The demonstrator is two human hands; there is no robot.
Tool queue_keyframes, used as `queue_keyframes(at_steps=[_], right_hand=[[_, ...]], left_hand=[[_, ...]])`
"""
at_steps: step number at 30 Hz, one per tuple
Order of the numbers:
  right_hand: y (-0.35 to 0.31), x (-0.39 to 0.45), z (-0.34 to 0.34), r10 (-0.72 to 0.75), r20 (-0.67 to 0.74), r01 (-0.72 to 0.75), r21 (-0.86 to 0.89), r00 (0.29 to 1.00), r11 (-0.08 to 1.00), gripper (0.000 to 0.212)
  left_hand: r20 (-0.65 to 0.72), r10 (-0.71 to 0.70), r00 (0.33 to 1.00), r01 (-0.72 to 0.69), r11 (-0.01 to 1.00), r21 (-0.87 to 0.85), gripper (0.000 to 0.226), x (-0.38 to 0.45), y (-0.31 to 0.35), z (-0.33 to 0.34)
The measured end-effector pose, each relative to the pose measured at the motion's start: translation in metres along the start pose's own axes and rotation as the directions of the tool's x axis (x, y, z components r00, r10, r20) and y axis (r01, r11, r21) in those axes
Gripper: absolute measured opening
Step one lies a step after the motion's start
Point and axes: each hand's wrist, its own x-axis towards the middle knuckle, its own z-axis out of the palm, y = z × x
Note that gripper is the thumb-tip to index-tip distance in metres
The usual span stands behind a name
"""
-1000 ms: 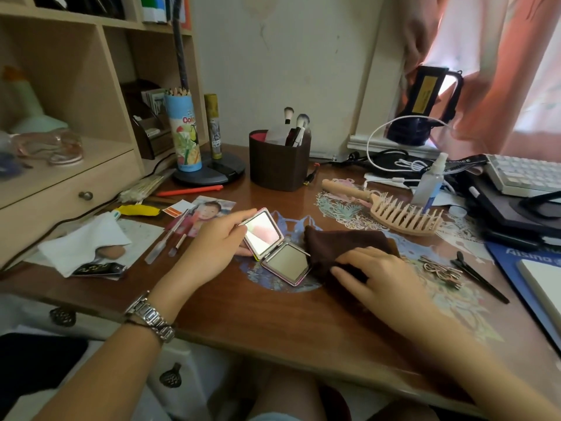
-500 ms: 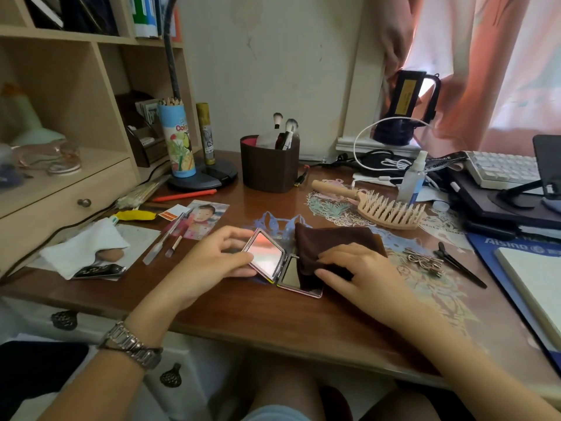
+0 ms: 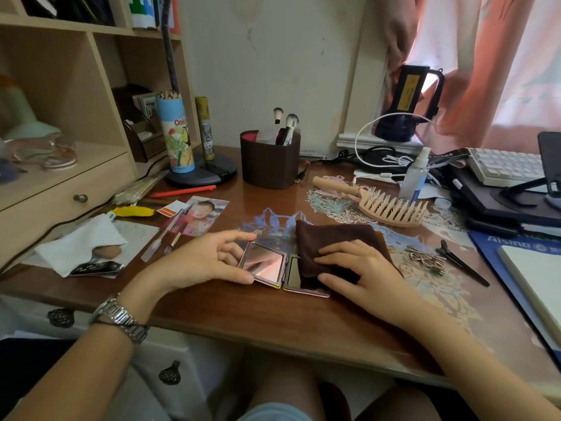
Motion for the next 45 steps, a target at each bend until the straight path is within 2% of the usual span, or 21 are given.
queue_keyframes(at_steps=[5,10,12,17,26,36,42,45], right_hand=[[-0.002,0.001,0.001,0.033,0.001,-0.033,0.015,0.999,0.999,0.043],[-0.004,0.003,0.001,0.018,-0.008,-0.018,-0.002,1.000,1.000,0.031],[-0.005,0.002,0.002,-0.007,-0.018,0.007,0.014,1.000,1.000,0.025],[-0.010,-0.008,0.002,-0.030,-0.014,0.031,0.050,0.999,0.998,0.026],[-0.022,-0.026,0.002,-0.042,0.044,0.038,0.092,0.998,0.995,0.040],[-0.024,0.002,0.011,-0.002,0.018,0.003,-0.055,1.000,0.998,0.035],[-0.030,0.013,0.016,0.017,-0.031,-0.018,-0.051,0.999,0.999,0.032],[-0.031,0.012,0.017,0.012,-0.033,-0.012,-0.010,0.999,1.000,0.031]], left_hand=[[-0.052,0.032,0.998,-0.021,0.980,0.198,0.088,0.006,0.003,0.000],[-0.145,0.129,0.981,-0.091,0.965,0.245,0.071,0.005,-0.006,0.014],[-0.171,0.164,0.972,-0.119,0.961,0.249,0.073,0.004,-0.009,0.017],[-0.179,0.180,0.967,-0.129,0.955,0.267,0.072,0.005,-0.009,0.016],[-0.185,0.189,0.964,-0.137,0.955,0.264,0.080,0.005,-0.009,0.017],[-0.178,0.196,0.964,-0.150,0.958,0.244,0.082,0.005,-0.011,0.016],[-0.178,0.203,0.963,-0.150,0.950,0.275,0.082,0.005,-0.011,0.016],[-0.185,0.209,0.960,-0.150,0.946,0.288,0.073,0.007,-0.013,0.016]])
